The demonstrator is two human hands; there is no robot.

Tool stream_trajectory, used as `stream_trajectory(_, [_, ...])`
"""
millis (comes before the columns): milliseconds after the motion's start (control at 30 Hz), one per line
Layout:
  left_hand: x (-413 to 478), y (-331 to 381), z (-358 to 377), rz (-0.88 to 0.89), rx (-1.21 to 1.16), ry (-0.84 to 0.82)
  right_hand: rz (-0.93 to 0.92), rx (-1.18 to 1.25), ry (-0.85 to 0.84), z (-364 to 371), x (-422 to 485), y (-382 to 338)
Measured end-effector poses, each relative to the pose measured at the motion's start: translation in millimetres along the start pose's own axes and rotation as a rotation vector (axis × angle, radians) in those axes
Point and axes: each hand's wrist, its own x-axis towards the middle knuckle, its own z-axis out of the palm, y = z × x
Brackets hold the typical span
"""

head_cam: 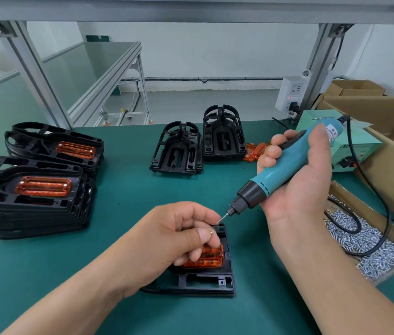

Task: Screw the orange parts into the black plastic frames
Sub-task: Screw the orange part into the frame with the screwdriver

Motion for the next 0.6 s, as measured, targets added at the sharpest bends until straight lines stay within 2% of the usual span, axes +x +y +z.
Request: stream_trajectory(600, [-1.2, 2.5, 2.0, 0.011, 0.008, 0.022, 0.002, -0.064, -0.078, 3.1, -4.6, 8.3])
